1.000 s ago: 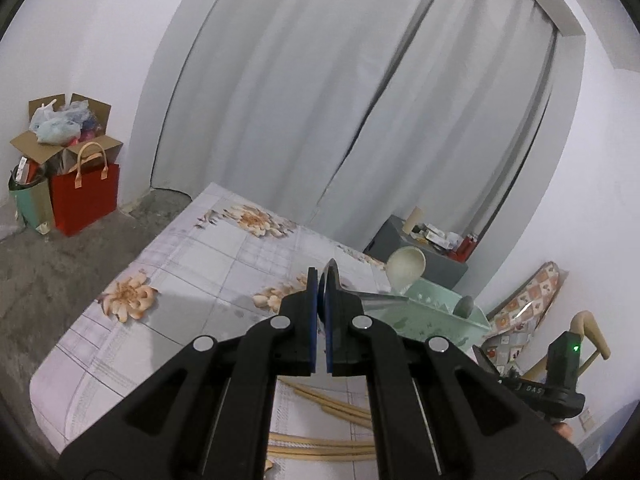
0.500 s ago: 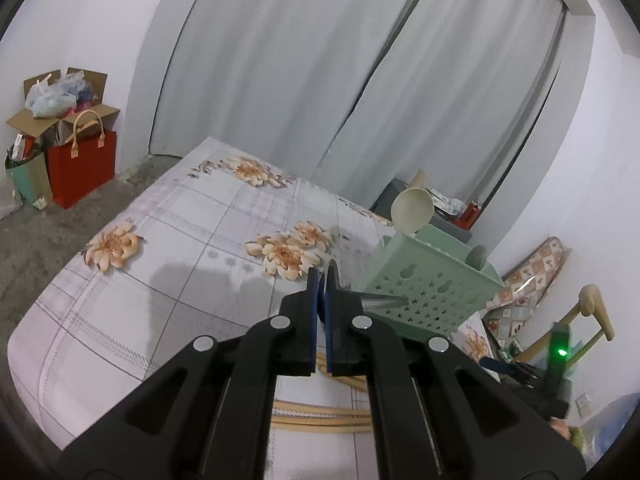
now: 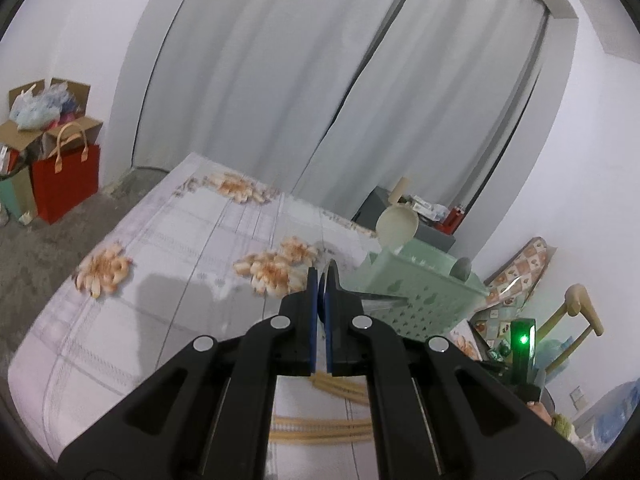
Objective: Organize utensils
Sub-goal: 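Carry the white rice paddle with the right gripper into the basket and open, then lower the metal spoon with the left gripper into the basket and open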
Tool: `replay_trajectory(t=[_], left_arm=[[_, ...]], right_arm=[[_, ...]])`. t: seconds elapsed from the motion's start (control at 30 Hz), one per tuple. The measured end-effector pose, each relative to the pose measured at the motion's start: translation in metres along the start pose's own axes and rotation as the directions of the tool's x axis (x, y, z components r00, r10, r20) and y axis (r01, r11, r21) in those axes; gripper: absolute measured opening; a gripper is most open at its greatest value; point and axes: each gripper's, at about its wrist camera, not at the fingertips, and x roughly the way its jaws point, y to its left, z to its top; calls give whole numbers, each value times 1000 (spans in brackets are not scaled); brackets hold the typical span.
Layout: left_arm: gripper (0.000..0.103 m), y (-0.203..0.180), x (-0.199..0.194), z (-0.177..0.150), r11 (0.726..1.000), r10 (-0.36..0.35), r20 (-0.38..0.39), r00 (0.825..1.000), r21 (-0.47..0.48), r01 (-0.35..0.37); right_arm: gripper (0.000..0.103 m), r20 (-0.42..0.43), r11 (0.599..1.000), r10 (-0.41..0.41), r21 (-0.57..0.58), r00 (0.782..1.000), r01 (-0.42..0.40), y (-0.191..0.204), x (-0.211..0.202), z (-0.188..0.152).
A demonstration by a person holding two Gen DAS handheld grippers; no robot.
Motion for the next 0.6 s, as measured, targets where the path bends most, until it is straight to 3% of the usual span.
replay_trajectory(t=[0.2,0.4,0.5,0.6], left_arm=[[1,-18,1,33,994,-9,65,998,112,1],[1,-46,20,62,955,50,70,996,290,-68],[1,-65,34,71,909,85,61,995,403,-102],[1,-88,51,74,839,124,44,991,529,-128]], right_arm=[[4,62,999,-36,-31,997,38,11,-24,2],[2,125,995,-70,-57,990,78,21,-52,3],[2,161,997,-63,-41,985,71,19,-65,7],[2,199,998,-54,-25,978,60,15,-78,11]])
